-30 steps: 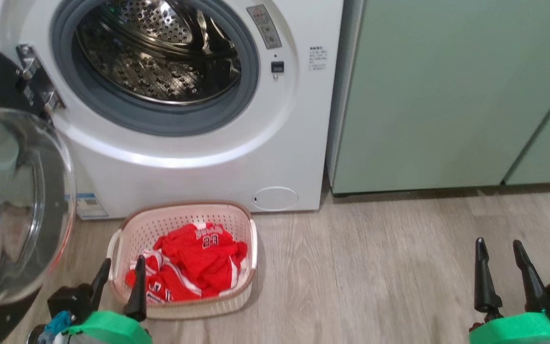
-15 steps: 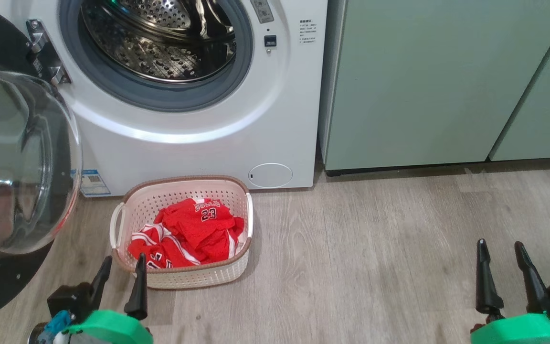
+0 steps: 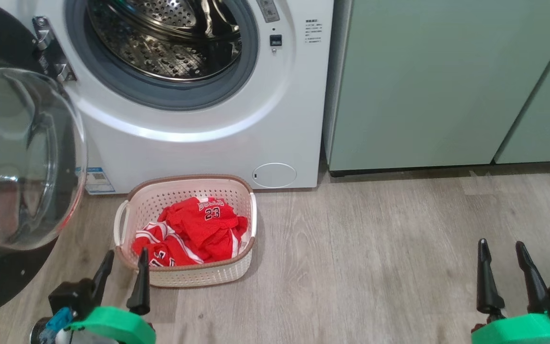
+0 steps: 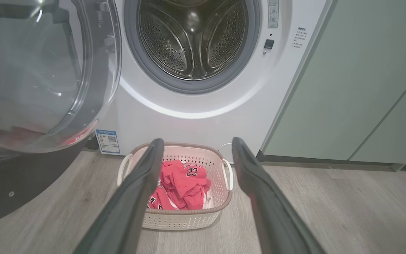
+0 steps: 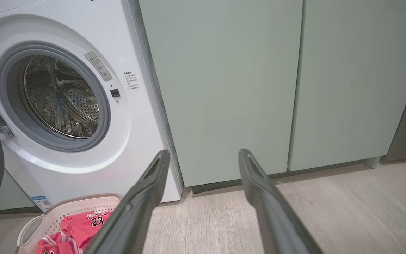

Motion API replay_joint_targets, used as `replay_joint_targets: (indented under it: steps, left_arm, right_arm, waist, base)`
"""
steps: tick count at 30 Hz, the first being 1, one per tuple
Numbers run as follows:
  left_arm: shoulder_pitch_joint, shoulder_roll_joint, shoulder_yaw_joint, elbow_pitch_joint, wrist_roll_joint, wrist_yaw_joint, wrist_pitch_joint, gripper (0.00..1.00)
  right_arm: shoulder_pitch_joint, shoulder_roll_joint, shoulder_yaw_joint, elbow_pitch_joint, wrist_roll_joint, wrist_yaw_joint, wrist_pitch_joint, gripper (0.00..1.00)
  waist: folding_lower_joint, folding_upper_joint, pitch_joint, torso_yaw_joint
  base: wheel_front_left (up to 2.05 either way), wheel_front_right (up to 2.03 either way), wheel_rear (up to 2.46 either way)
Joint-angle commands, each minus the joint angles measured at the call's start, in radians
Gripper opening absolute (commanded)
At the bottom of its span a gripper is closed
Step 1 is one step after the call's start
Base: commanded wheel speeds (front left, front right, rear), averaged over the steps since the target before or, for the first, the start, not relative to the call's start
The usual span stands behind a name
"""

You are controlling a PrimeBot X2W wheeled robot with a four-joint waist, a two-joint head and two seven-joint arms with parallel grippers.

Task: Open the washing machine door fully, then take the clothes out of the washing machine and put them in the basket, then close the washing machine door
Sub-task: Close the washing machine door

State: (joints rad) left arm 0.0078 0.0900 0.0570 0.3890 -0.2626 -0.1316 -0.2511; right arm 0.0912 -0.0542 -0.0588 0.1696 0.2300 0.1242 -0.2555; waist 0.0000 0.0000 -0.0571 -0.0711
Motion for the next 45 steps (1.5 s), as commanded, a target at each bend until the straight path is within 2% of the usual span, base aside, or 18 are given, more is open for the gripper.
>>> replay_joint_targets:
  steps: [1, 7, 19, 36, 45]
  left_arm:
    - [-0.045, 0.007, 0.041, -0.035, 0.010, 0.001, -0.011, 1.00]
    - [-0.055, 0.002, 0.056, -0.029, 0.020, 0.001, -0.011, 1.00]
    - [-0.082, -0.011, 0.099, -0.024, 0.050, 0.001, -0.011, 1.00]
    - [-0.116, -0.009, 0.122, -0.013, 0.061, 0.001, -0.011, 1.00]
    - [-0.108, -0.016, 0.194, -0.049, 0.054, 0.005, -0.011, 1.00]
  right_arm:
    - [-0.012, -0.008, 0.021, -0.035, -0.002, 0.007, -0.006, 1.00]
    - [-0.014, -0.006, 0.027, -0.037, 0.000, 0.007, -0.006, 1.00]
    - [-0.026, -0.001, 0.036, -0.032, 0.004, 0.007, -0.006, 1.00]
    - [-0.060, 0.003, 0.051, -0.023, 0.012, 0.007, -0.006, 1.00]
    - [-0.134, 0.001, 0.116, 0.004, 0.009, 0.007, -0.006, 1.00]
  waist:
    - [0.0000, 0.0000, 0.001, 0.009]
    - [0.0000, 0.0000, 0.009, 0.063]
    - [0.0000, 0.0000, 0.014, 0.226]
    - [0.0000, 0.0000, 0.016, 0.521]
    - [0.0000, 0.0000, 0.061, 0.566]
  base:
    - [0.00, 0.00, 0.00]
    - [0.00, 0.00, 0.00]
    - [0.00, 0.00, 0.00]
    - [0.00, 0.00, 0.00]
    - [0.00, 0.00, 0.00]
